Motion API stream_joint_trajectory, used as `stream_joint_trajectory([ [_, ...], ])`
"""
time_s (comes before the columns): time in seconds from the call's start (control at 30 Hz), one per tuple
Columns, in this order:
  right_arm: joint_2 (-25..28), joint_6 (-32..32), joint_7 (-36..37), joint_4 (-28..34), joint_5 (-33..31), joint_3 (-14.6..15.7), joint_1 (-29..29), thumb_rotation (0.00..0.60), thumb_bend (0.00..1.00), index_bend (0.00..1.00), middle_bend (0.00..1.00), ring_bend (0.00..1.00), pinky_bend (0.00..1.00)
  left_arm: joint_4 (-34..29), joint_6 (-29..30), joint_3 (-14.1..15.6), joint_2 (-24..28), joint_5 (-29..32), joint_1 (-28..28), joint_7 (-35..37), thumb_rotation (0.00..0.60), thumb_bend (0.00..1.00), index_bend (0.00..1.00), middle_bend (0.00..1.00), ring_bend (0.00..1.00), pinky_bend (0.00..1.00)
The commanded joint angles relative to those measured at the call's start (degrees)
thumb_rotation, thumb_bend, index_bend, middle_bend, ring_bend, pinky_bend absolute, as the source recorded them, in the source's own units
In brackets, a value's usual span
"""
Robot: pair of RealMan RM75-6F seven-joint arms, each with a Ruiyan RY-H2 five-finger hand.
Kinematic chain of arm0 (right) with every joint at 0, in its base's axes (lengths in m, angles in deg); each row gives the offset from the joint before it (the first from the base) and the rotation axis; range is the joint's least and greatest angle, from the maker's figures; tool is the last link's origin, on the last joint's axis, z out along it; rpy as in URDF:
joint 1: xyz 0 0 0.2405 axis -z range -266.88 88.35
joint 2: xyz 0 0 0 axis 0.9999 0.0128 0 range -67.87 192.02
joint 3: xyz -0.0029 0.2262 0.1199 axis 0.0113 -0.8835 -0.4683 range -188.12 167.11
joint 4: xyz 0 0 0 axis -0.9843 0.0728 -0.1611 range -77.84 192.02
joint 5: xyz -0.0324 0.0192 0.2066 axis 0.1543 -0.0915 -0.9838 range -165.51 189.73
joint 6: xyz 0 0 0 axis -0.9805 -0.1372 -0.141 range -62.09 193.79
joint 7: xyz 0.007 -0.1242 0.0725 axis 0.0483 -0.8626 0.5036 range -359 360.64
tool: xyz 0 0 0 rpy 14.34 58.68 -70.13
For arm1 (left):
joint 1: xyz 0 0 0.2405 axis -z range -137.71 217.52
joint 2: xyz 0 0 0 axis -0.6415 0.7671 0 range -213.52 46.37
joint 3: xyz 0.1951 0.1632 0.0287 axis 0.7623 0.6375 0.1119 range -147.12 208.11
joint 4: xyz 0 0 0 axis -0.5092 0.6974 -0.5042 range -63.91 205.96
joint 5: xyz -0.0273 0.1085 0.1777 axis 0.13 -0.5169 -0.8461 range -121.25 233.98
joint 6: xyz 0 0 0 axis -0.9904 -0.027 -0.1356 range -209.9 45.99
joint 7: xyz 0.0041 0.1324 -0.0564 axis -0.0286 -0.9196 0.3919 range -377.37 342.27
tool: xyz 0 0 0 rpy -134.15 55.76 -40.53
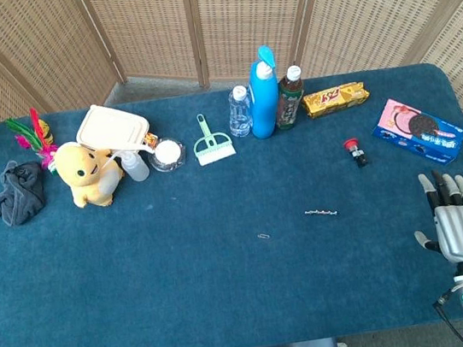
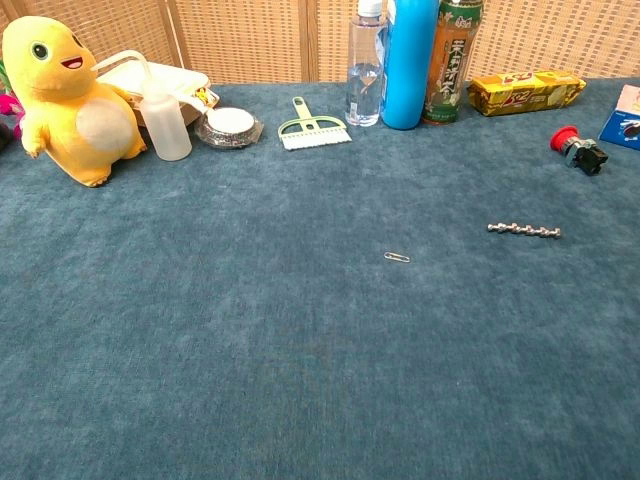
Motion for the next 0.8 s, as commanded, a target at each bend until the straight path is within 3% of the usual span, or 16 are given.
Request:
stream_joint_trajectory([
  [0.03, 0.2, 0.1, -0.3, 0.3, -0.6, 0.0, 0.1, 0.600, 0.21, 0.00, 0.00, 0.00, 0.00, -0.2, -0.3, 0.1, 0.0, 0.0, 0.1, -0.1, 0.600, 0.36, 0.00, 0.00, 0.00, 0.05],
  [0.43, 1.1, 1.8, 5.0, 0.6, 3.0, 0.7, -0.9, 0.600, 0.21, 0.01, 0.00, 0.00, 0.00, -1.8, -0.8, -0.1, 0.6, -0.2, 0.7, -0.1, 0.600, 0.36, 0.00, 0.00, 0.00, 0.05],
  [0.63, -0.5, 5.9, 8.8, 0.1, 5.6, 0.7, -4.2, 0.600, 0.22, 0.18, 0.00, 0.00, 0.00, -2.4, -1.2, -0.2, 1.0, 0.3, 0.8, -0.1, 0.600, 0.36, 0.00, 0.00, 0.00, 0.05],
  [0.8, -2.2, 11.5, 7.3, 0.2, 4.6, -0.3, -8.3, 0.600, 0.32, 0.29, 0.00, 0.00, 0.00, -2.7, -0.6, -0.4, 1.4, 0.6, 0.5, 0.3, 0.600, 0.36, 0.00, 0.00, 0.00, 0.05],
])
